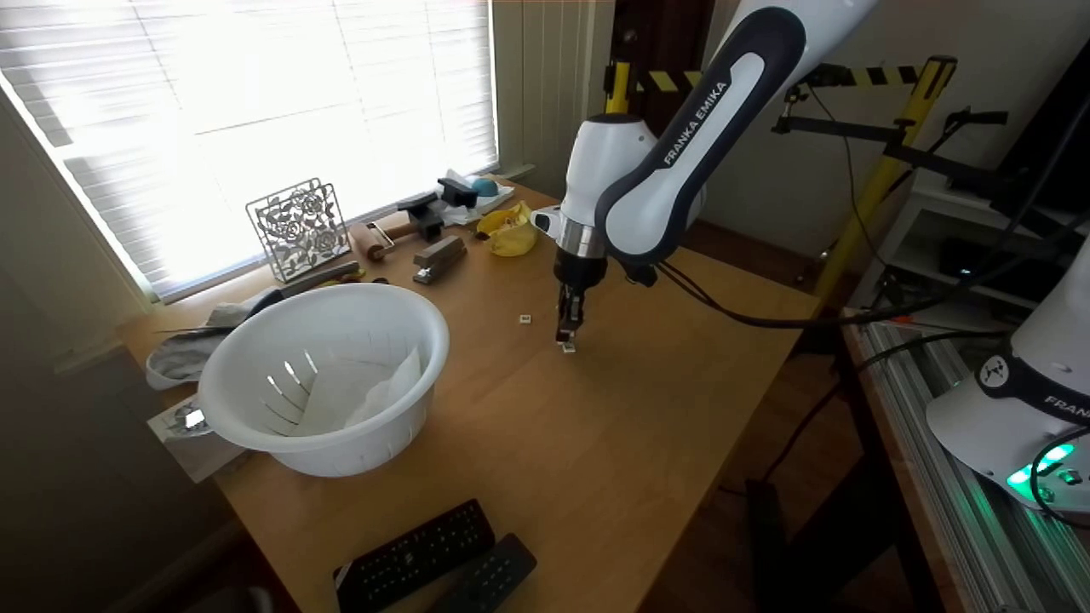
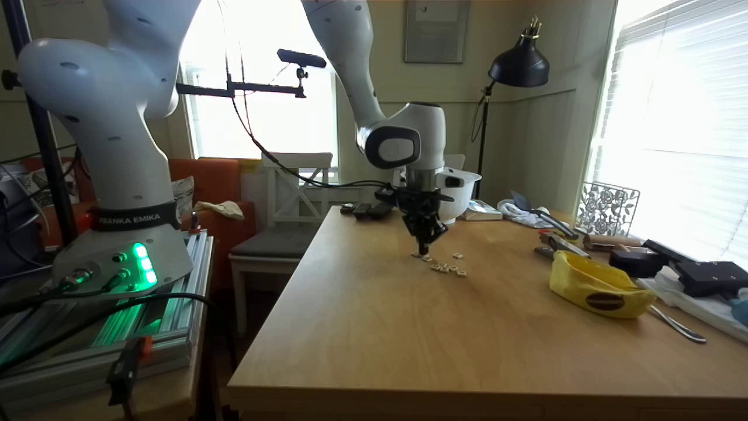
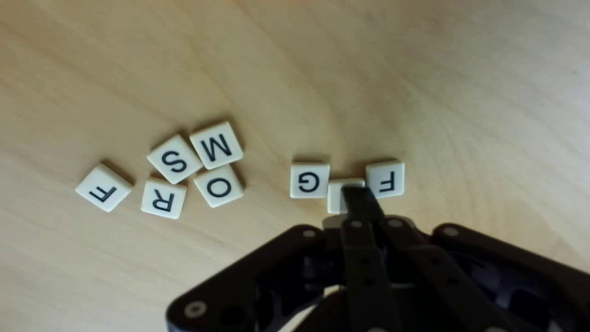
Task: Move the letters to the left
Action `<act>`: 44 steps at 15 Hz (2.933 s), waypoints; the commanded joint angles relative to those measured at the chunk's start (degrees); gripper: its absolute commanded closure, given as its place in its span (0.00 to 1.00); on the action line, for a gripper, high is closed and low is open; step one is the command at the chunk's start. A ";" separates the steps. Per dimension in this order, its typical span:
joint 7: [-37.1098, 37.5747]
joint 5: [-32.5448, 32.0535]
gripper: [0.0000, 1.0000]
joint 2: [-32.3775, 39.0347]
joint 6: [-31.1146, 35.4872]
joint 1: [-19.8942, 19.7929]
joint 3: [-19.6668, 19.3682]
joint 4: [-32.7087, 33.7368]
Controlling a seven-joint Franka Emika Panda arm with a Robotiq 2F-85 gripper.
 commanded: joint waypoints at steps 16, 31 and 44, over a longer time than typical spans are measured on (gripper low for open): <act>2.69 -2.16 1.00 -0.62 -2.45 3.25 -3.39 -0.75; 1.57 1.26 1.00 -2.14 -0.13 -1.43 0.82 -0.86; 3.99 -3.44 1.00 -2.55 -2.83 3.58 -6.20 -0.48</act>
